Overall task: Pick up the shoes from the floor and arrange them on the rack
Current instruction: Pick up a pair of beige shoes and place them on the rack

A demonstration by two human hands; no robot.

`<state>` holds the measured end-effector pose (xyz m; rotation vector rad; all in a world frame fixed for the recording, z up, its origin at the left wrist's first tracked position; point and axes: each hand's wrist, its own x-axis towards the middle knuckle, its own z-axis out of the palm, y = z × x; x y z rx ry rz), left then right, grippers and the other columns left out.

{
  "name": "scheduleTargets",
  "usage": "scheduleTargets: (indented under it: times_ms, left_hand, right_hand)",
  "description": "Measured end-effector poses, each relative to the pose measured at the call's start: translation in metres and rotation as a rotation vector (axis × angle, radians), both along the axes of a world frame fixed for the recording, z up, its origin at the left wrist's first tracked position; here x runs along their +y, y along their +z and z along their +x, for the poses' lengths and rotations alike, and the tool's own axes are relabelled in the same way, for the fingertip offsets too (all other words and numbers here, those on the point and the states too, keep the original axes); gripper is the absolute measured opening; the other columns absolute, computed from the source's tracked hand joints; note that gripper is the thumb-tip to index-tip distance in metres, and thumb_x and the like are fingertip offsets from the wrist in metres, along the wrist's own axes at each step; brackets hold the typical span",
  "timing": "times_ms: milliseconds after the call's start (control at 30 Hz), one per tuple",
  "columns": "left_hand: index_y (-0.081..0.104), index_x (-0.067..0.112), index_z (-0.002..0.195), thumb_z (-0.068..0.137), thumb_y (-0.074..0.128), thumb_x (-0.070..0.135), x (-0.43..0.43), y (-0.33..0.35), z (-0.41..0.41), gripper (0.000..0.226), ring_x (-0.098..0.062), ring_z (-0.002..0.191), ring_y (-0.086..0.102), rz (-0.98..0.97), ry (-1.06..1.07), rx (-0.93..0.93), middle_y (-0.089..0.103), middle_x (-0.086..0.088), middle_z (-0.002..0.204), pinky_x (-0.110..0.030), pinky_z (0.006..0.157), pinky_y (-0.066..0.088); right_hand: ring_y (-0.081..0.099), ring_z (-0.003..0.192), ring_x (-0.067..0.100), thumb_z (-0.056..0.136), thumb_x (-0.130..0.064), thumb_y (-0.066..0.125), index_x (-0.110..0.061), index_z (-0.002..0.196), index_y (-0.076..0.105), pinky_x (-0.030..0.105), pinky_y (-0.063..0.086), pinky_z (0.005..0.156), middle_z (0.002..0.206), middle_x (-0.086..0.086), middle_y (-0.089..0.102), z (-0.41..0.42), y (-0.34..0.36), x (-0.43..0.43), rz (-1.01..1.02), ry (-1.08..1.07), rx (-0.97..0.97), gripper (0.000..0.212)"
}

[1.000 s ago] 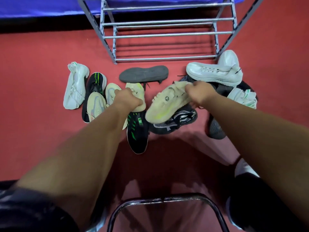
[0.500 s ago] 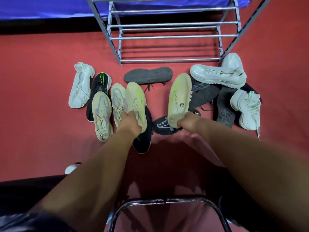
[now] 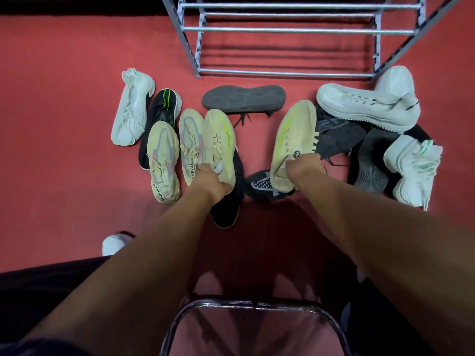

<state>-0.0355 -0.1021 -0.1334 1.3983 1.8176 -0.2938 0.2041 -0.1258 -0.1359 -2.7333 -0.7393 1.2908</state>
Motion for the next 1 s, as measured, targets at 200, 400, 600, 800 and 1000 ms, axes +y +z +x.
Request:
scheduleTargets:
  times_ms: [200, 400, 600, 800, 1000]
  left_hand:
    - [0.037, 0.007, 0.143, 0.091, 0.06, 0.058, 0.018, 0.002, -0.004, 0.077, -0.037, 0.129, 0.053, 0.037, -0.02, -0.022, 0.049, -0.017, 0.144, -0.048, 0.107, 0.047]
    - [0.06, 0.003, 0.118, 0.102, 0.043, 0.036, 0.051, 0.012, -0.017, 0.041, -0.033, 0.105, 0.063, 0.167, 0.078, -0.084, 0.065, -0.016, 0.118, -0.032, 0.083, 0.042]
    - [0.049, 0.021, 0.133, 0.081, 0.081, 0.057, 0.067, 0.032, -0.03, 0.071, -0.007, 0.102, 0.064, 0.064, 0.231, -0.497, 0.064, 0.012, 0.117, -0.021, 0.082, 0.05]
    - [0.046, 0.006, 0.135, 0.065, 0.087, 0.043, 0.067, 0.029, -0.059, 0.089, -0.029, 0.123, 0.056, 0.278, 0.141, -0.149, 0.053, -0.01, 0.134, -0.04, 0.102, 0.051]
    - [0.046, 0.003, 0.133, 0.064, 0.085, 0.062, 0.053, 0.008, -0.083, 0.099, -0.037, 0.126, 0.053, 0.231, 0.088, 0.087, 0.044, -0.018, 0.139, -0.045, 0.107, 0.048]
  right_hand:
    - [0.06, 0.122, 0.037, 0.101, -0.012, 0.05, -0.009, 0.136, 0.059, 0.034, 0.044, 0.084, 0.133, 0.018, 0.064, -0.005, 0.005, 0.015, 0.196, 0.109, -0.044, 0.036]
    - [0.056, 0.094, 0.032, 0.092, -0.004, 0.047, -0.005, 0.1, 0.064, 0.029, 0.037, 0.077, 0.103, 0.014, 0.064, -0.051, 0.022, 0.046, 0.397, 0.011, 0.084, 0.019]
    - [0.065, 0.092, 0.024, 0.095, -0.011, 0.054, -0.018, 0.091, 0.072, 0.03, 0.047, 0.076, 0.094, -0.001, 0.071, -0.101, 0.048, 0.077, 0.552, 0.08, 0.212, 0.019]
    - [0.064, 0.072, 0.011, 0.103, -0.017, 0.063, -0.025, 0.082, 0.073, 0.024, 0.054, 0.067, 0.073, -0.015, 0.069, -0.131, 0.049, 0.099, 0.434, 0.249, 0.558, 0.025]
    - [0.064, 0.112, 0.03, 0.101, -0.035, 0.055, -0.025, 0.155, 0.047, 0.033, 0.052, 0.087, 0.144, 0.014, 0.057, -0.138, 0.031, 0.081, 0.187, 0.63, 0.186, 0.055]
